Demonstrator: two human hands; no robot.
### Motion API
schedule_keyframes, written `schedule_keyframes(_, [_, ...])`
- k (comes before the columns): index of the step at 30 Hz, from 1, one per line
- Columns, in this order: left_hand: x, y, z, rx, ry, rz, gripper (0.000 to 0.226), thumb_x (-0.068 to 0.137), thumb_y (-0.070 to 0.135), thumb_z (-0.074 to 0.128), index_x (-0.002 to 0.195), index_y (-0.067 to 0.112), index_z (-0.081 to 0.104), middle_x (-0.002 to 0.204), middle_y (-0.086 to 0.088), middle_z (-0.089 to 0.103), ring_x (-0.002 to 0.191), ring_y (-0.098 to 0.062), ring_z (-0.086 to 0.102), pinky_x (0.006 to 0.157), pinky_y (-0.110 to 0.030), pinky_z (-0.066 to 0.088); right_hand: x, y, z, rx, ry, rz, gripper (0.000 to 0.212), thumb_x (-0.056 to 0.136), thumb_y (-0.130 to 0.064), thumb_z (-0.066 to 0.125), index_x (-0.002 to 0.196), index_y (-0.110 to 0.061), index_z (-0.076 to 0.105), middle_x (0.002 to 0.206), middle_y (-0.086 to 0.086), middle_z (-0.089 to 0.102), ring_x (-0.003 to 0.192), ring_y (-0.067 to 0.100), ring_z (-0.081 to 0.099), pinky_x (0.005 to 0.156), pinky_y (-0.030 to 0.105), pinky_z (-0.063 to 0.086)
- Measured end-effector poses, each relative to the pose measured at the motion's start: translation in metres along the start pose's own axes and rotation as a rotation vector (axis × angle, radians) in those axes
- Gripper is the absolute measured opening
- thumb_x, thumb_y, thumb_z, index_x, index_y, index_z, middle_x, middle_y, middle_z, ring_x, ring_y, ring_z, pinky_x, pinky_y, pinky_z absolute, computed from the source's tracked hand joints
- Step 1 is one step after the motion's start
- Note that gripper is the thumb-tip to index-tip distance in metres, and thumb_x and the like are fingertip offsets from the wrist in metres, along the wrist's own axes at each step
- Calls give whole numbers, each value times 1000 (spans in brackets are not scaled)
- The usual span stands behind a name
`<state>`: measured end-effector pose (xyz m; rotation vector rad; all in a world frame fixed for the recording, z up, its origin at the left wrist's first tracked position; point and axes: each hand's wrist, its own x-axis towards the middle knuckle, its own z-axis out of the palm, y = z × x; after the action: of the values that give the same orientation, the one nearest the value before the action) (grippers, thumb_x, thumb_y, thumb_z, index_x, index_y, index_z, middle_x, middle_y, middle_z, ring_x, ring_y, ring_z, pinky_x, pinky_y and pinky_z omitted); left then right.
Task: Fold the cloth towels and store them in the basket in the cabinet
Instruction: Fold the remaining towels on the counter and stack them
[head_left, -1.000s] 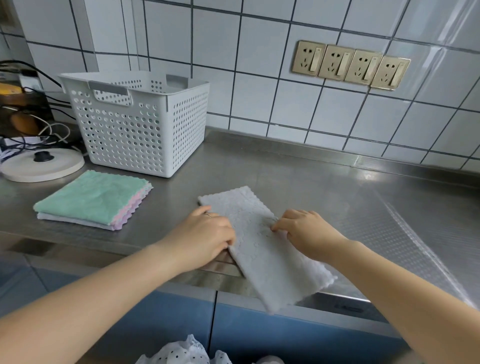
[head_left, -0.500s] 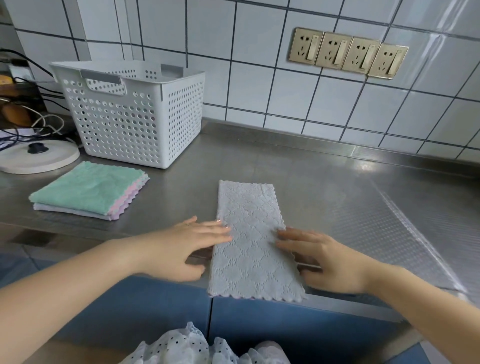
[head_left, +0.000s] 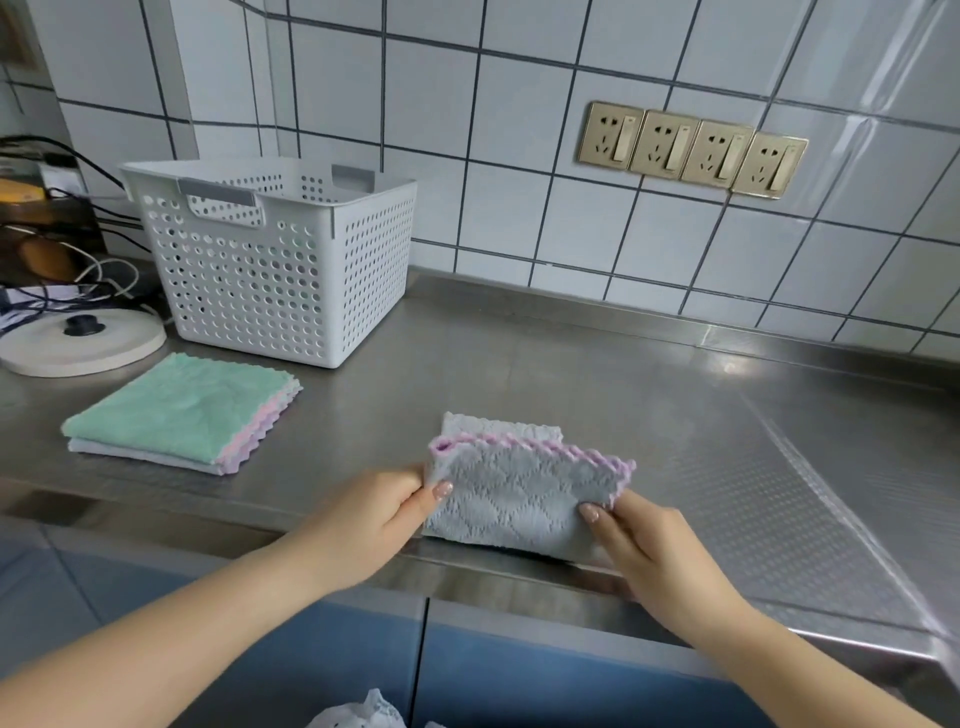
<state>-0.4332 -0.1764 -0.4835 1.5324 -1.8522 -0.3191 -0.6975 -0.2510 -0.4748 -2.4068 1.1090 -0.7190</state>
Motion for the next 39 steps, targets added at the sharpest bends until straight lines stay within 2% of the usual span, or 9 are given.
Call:
schedule_keyframes(5, [30, 0, 3, -98, 74, -199, 36, 96, 45, 34, 118, 23, 50, 86, 3, 63, 79, -15, 58, 73, -33, 43, 48, -8, 6, 33, 22, 202, 30, 98, -33, 40, 77, -14, 48, 70, 1, 60, 70, 26, 58, 69, 39, 47])
schedule_keyframes(7, [39, -3, 7, -102, 55, -258, 52, 98, 40, 37, 147, 33, 18, 87, 1, 65, 81, -19, 60, 74, -34, 43, 68, -4, 12, -44, -25, 268, 30, 99, -33, 39, 80, -11, 49, 77, 4, 60, 78, 30, 59, 71, 39, 49])
schedule_keyframes(12, [56, -14, 13, 12, -11, -293, 54, 98, 33, 42, 148, 31, 22, 60, 8, 42, 64, -19, 48, 58, -31, 31, 96, 7, 22, -157, -130, 404, 36, 96, -28, 46, 62, -16, 38, 67, 2, 51, 77, 29, 55, 65, 31, 42])
schedule_keyframes(18, [74, -14, 11, 175, -175, -343, 50, 98, 31, 44, 146, 26, 32, 126, -10, 58, 117, -27, 52, 89, -30, 40, 104, 5, 25, -203, -194, 448, 33, 96, -22, 44, 64, -15, 38, 70, 2, 49, 79, 25, 50, 66, 31, 42])
schedule_keyframes(22, [83, -11, 7, 242, -296, -369, 42, 98, 28, 44, 138, 15, 44, 140, -7, 49, 125, -23, 47, 102, -30, 37, 104, 8, 24, -170, -170, 453, 16, 94, -20, 44, 81, -11, 47, 75, 1, 49, 81, 25, 52, 71, 35, 51])
schedule_keyframes(26, [91, -7, -1, 226, -390, -386, 15, 97, 27, 45, 106, 16, 49, 107, -10, 60, 98, -26, 58, 79, -29, 42, 109, 10, 16, -113, -198, 558, 32, 93, -23, 45, 120, -6, 50, 91, 9, 60, 75, 27, 58, 52, 25, 46])
schedule_keyframes(29, [95, 2, -15, 232, -424, -419, 39, 98, 30, 43, 131, 10, 41, 102, -8, 58, 84, -24, 60, 70, -31, 47, 112, 9, -1, -263, -178, 565, 48, 96, -34, 42, 136, -8, 38, 115, 14, 61, 100, 30, 60, 78, 33, 50])
schedule_keyframes(34, [95, 19, 6, 457, -156, -185, 24, 96, 17, 38, 108, 6, 55, 122, -11, 51, 118, -31, 49, 90, -35, 37, 107, -26, 17, -429, -167, 274, 37, 98, -33, 31, 128, -16, 46, 134, 9, 46, 120, 31, 46, 93, 38, 41])
schedule_keyframes(39, [85, 12, 42, 577, -298, -158, 50, 95, 13, 36, 144, 8, 29, 154, -6, 24, 144, -19, 15, 115, -48, 10, 100, -31, 61, -525, -312, 191, 41, 95, -30, 35, 136, -27, 38, 146, -2, 32, 140, 19, 20, 109, 56, 18])
